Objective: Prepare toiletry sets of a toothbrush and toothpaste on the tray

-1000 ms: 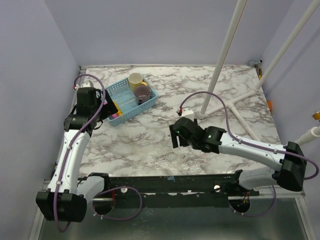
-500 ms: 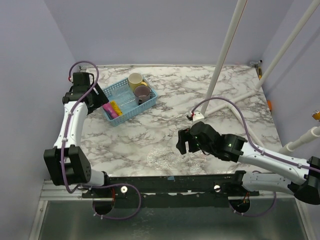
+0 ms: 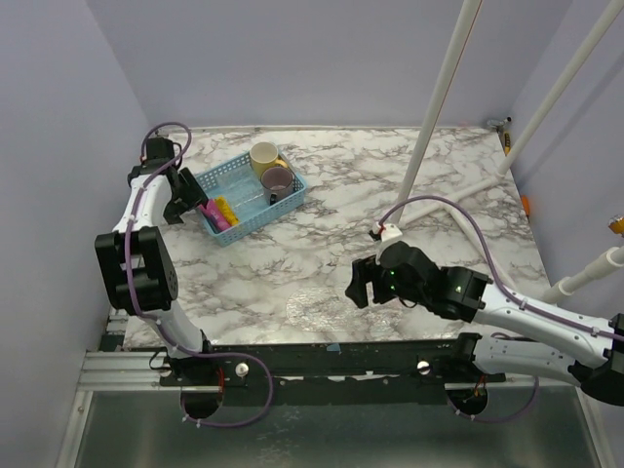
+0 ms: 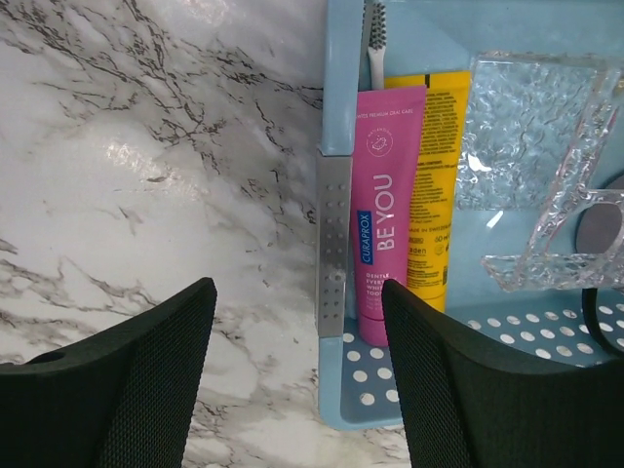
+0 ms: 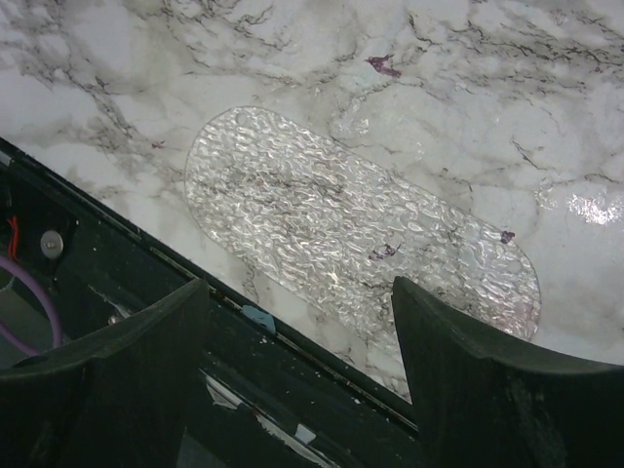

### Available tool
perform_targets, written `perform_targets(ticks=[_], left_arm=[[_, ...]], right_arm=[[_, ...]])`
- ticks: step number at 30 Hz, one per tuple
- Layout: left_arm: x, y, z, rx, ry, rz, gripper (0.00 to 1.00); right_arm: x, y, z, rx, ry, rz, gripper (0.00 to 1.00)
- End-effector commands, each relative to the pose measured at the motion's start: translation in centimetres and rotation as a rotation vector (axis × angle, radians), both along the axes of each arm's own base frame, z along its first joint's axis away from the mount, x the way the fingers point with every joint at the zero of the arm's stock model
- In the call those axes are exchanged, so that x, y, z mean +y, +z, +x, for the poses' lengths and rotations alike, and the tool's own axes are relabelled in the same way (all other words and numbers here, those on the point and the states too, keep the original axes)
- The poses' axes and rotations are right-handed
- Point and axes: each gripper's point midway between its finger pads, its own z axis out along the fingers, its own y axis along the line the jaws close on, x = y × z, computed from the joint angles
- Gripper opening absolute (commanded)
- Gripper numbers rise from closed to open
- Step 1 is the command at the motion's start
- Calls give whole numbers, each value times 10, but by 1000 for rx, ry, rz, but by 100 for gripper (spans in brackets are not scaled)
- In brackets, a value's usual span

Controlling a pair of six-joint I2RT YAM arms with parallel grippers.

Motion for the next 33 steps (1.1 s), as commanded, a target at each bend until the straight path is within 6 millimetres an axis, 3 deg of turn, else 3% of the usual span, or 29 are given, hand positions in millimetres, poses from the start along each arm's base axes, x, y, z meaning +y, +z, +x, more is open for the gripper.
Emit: perform_targets(ticks=[1, 9, 18, 27, 33], left_arm=[[-3, -3, 10, -3, -29, -28, 69], [0, -18, 21, 44, -40, -32, 59], [0, -28, 23, 72, -47, -35, 48], [-3, -31, 20, 78, -65, -47, 26], [-4, -29, 17, 74, -74, -46, 3]], right_arm=[[0, -10, -9, 32, 27, 3, 78], [4, -26, -13, 64, 40, -9, 78], [6, -31, -13, 79, 44, -12, 78], [6, -33, -15, 87, 42, -10, 78], [4, -38, -17, 103, 35, -11, 78]])
